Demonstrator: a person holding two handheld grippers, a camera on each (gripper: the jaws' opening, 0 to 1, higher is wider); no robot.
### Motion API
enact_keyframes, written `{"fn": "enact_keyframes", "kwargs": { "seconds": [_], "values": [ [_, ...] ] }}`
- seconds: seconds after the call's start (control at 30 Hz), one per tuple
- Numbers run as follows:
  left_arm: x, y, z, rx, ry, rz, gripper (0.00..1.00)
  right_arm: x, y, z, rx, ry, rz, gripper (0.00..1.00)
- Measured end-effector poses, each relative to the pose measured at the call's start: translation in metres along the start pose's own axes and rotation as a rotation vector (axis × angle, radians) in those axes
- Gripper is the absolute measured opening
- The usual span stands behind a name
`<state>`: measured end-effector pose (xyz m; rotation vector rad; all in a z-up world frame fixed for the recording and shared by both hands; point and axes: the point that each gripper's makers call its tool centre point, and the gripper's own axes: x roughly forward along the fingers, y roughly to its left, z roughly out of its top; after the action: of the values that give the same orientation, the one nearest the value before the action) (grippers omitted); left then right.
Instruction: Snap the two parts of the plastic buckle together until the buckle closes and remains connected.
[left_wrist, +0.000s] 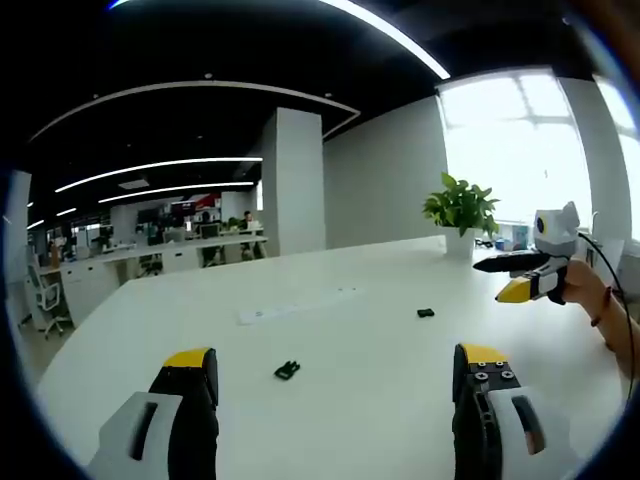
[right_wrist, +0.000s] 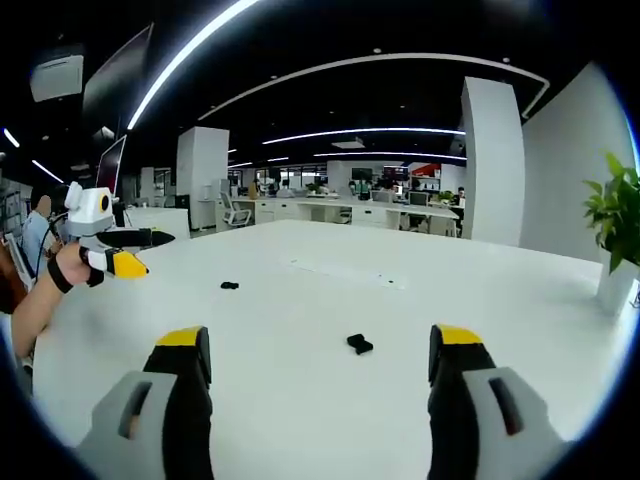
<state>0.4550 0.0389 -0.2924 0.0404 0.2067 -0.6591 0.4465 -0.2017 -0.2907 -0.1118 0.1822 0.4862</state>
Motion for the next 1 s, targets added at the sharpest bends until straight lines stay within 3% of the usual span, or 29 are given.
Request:
{"fn": "enact_keyframes", "kwargs": {
  "seconds": [1.0],
  "values": [
    [-0.0012, -0.0031, -0.0037, 0.005, 0.009, -0.001, 0.99, -0.0006, 0.0007, -0.0009, -0.002, 0.005, 0.001, 0.9]
  ]
}}
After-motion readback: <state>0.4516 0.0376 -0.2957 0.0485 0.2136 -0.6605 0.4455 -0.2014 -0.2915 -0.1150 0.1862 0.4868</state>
